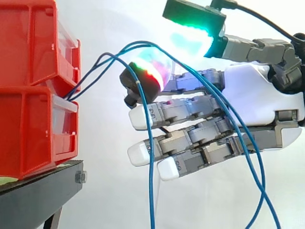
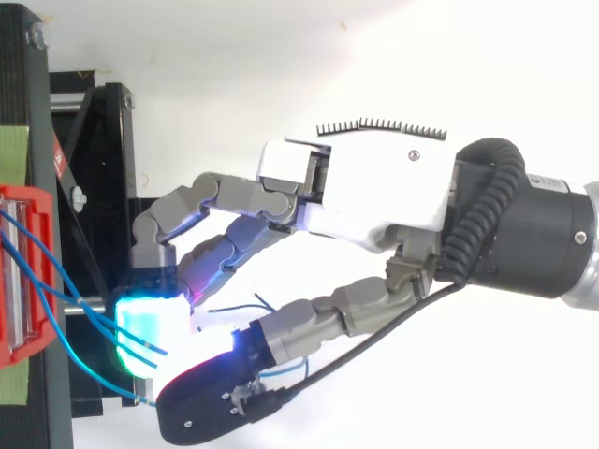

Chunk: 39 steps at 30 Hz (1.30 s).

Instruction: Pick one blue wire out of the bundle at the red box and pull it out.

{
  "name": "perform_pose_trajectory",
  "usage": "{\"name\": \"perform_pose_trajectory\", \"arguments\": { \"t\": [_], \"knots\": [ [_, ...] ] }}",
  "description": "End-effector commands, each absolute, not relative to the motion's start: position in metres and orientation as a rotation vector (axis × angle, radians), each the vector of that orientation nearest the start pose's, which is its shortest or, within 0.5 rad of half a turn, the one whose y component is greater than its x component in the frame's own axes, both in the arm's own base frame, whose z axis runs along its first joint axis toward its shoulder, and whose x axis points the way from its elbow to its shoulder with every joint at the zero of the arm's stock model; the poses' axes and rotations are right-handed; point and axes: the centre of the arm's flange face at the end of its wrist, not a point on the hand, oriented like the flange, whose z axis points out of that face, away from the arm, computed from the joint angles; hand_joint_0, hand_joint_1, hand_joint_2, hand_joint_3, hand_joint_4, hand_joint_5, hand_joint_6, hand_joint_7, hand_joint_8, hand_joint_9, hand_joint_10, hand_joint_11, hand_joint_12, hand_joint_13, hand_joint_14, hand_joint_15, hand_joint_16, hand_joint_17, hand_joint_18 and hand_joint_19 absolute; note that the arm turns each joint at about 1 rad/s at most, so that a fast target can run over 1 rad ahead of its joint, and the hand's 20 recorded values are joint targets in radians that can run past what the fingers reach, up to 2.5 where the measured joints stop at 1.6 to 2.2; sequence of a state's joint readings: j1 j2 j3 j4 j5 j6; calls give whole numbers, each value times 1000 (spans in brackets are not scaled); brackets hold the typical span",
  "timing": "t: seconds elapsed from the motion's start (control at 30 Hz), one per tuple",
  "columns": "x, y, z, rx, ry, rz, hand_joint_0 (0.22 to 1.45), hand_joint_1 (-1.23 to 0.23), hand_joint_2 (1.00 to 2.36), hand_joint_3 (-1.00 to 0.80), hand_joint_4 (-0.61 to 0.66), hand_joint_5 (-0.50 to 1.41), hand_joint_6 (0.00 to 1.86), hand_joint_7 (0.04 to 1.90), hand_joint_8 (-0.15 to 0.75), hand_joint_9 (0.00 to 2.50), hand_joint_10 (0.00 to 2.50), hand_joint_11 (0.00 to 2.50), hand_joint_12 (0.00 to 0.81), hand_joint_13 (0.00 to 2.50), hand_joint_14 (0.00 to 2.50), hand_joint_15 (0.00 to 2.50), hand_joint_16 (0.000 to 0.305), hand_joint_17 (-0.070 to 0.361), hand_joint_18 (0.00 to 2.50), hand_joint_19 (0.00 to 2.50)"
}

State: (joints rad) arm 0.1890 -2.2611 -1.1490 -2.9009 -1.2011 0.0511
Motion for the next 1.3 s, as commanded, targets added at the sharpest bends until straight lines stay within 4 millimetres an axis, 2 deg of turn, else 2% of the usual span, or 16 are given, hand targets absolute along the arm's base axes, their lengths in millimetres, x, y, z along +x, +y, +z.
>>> {"name": "perform_pose_trajectory", "arguments": {
  "t": [0.0, 0.1, 0.13, 0.17, 0.27, 0.4, 0.5, 0.6, 0.73, 0.8, 0.9, 0.97, 1.13, 1.27],
  "knots": [
    [758, -27, 284, 1336, 1069, 1096, 510, -675, 1186, -59, -183, -108, 837, 1048, 211, 924, 0, 55, 448, 607, 6, 180, 74, 167, 534, 315],
    [758, -27, 284, 1337, 1069, 1096, 505, -681, 1211, -57, -175, -108, 833, 1092, 218, 930, 2, 72, 457, 630, 7, 202, 75, 169, 562, 321],
    [757, -28, 284, 1339, 1067, 1096, 547, -705, 1076, 1, -163, -112, 832, 1169, 216, 923, 2, 130, 458, 635, 7, 223, 73, 164, 573, 323],
    [757, -28, 284, 1339, 1067, 1096, 577, -728, 1001, 28, -140, -118, 845, 1175, 214, 915, 6, 174, 453, 641, 8, 250, 70, 158, 560, 331],
    [757, -28, 284, 1339, 1067, 1096, 600, -764, 1010, 48, -100, -140, 898, 1129, 239, 884, 7, 266, 442, 639, 10, 284, 66, 148, 551, 347],
    [758, -28, 285, 1339, 1065, 1098, 632, -790, 1015, 65, -148, -154, 922, 1188, 262, 879, 9, 335, 434, 666, 11, 308, 62, 140, 581, 357],
    [757, -28, 284, 1340, 1066, 1097, 629, -782, 1016, 75, -175, -155, 930, 1160, 266, 894, 8, 289, 433, 688, 11, 303, 62, 140, 604, 364],
    [757, -27, 284, 1341, 1068, 1099, 604, -769, 1005, 60, -143, -140, 915, 1143, 260, 941, 6, 221, 447, 708, 10, 290, 68, 152, 635, 355],
    [757, -27, 284, 1339, 1070, 1096, 650, -777, 1010, 116, -243, -138, 925, 1280, 269, 972, 8, 316, 433, 745, 14, 349, 63, 141, 648, 368],
    [757, -28, 284, 1340, 1069, 1095, 663, -783, 1013, 108, -262, -145, 939, 1283, 283, 969, 10, 363, 436, 759, 13, 359, 61, 138, 656, 381],
    [757, -27, 284, 1339, 1074, 1094, 628, -763, 1017, -32, -161, -162, 937, 1166, 261, 938, 8, 307, 420, 710, 12, 332, 60, 134, 624, 397],
    [757, -28, 283, 1340, 1078, 1091, 607, -760, 1012, -71, -72, -150, 917, 1183, 271, 937, 9, 249, 441, 704, 11, 313, 64, 144, 613, 404],
    [751, -30, 278, 1355, 1134, 1035, 601, -758, 1013, -77, -22, -140, 900, 1265, 280, 937, 6, 248, 446, 699, 11, 318, 65, 146, 600, 397],
    [738, -31, 283, 1359, 1231, 943, 634, -772, 1015, 16, -50, -141, 920, 1327, 329, 999, 11, 447, 451, 737, 13, 360, 63, 141, 645, 391]
  ]
}}
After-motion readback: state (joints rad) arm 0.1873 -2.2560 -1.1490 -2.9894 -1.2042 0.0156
